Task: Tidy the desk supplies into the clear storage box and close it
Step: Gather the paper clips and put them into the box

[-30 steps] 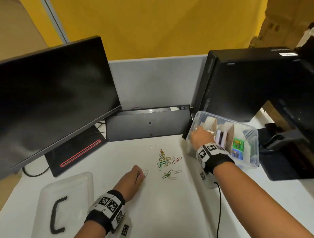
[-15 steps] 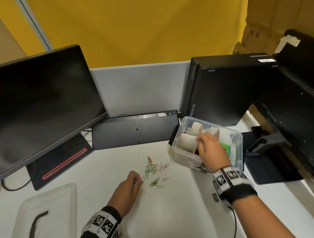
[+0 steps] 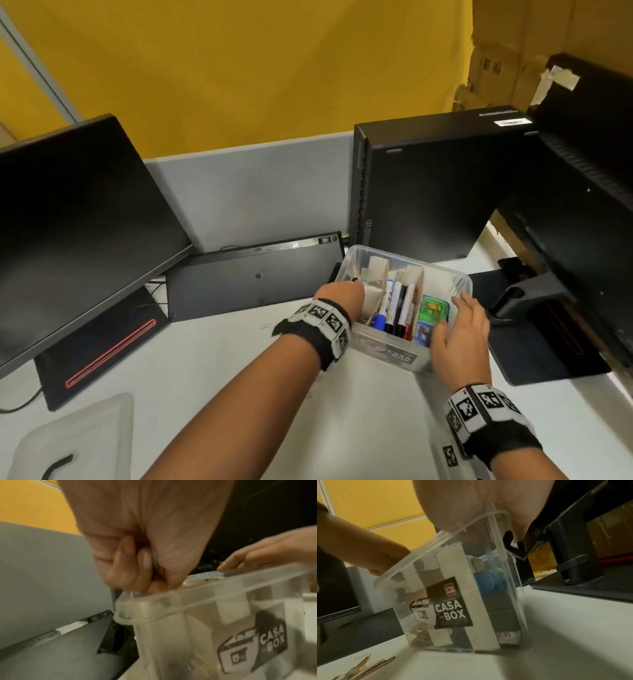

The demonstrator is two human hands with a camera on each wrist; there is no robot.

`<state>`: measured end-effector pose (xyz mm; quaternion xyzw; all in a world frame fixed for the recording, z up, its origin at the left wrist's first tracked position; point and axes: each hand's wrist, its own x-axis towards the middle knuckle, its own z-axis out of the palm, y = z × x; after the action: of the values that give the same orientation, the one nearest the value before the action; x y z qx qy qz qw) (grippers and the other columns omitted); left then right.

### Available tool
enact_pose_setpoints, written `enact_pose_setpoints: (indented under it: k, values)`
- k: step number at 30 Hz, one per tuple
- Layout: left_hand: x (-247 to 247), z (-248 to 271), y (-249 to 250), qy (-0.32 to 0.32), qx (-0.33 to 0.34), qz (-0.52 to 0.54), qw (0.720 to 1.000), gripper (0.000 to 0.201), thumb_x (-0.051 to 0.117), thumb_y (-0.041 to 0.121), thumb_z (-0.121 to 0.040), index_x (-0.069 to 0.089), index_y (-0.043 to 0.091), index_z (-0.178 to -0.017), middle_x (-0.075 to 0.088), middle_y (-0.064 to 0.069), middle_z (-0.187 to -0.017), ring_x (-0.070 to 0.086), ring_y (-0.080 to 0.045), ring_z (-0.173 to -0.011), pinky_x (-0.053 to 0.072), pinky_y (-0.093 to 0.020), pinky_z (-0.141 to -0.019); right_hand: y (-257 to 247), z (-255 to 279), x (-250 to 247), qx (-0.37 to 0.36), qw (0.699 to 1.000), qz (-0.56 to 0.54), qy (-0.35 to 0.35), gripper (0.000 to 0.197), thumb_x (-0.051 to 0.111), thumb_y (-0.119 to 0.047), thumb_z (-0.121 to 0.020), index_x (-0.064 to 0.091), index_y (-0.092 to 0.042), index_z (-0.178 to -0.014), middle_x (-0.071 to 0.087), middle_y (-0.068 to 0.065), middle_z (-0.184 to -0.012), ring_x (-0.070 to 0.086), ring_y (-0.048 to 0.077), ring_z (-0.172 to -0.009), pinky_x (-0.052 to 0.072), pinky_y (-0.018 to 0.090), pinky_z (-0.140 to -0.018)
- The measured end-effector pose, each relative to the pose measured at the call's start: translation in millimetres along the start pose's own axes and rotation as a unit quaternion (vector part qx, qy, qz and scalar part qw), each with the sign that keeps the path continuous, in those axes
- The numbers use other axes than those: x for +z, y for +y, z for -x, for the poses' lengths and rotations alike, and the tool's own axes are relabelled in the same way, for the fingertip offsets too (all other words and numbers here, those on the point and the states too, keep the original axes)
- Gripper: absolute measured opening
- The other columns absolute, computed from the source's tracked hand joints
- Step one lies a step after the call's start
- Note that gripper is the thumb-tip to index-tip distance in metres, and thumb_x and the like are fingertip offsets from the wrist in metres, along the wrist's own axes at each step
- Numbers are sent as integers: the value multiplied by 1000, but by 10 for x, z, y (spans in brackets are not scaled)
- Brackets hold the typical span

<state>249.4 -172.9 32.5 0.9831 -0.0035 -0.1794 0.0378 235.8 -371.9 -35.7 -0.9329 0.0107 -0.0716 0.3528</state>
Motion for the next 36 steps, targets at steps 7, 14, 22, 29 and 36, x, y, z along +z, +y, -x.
enact_pose_setpoints:
  k: [7,14,22,29,36]
  values:
    - [53,-306,165,-74,27,-44,996,37,53,11,-92,47,0,-128,58,-20,-124,58,-36,-110,49,-43,-94,17,9,7,-13,1000,-5,7,39,48,-13,-93,43,-8,-131,29,4,-148,24,19,-138,37,40,-105]
    - [142,-343,76,-105,17,31,994,42,52,12,-91,44,6,-132,54,-17,-129,55,-35,-114,45,-43,-100,28,14,23,-19,1000,11,13,31,46,-14,-93,47,-9,-124,29,2,-145,28,19,-135,47,42,-95]
    - [366,502,-668,224,24,355,907,38,41,1,-92,64,23,-112,65,4,-116,59,-11,-108,45,-29,-99,-74,41,-28,-65,987,146,15,39,48,-17,-92,44,-6,-129,38,13,-144,21,30,-142,21,48,-116]
    - [1322,1119,-1629,123,-138,217,959,32,52,15,-91,58,24,-122,58,2,-124,51,-17,-115,40,-30,-101,-570,581,350,-397,907,72,-120,39,54,-10,-84,54,-12,-123,53,5,-131,45,21,-126,42,38,-105]
    - [1612,1255,-1773,86,-178,213,957,30,60,20,-87,59,22,-117,55,2,-113,53,-18,-107,42,-25,-91,-718,703,1122,-285,860,181,-384,64,47,-31,-96,18,-13,-150,14,2,-157,20,19,-143,29,32,-113]
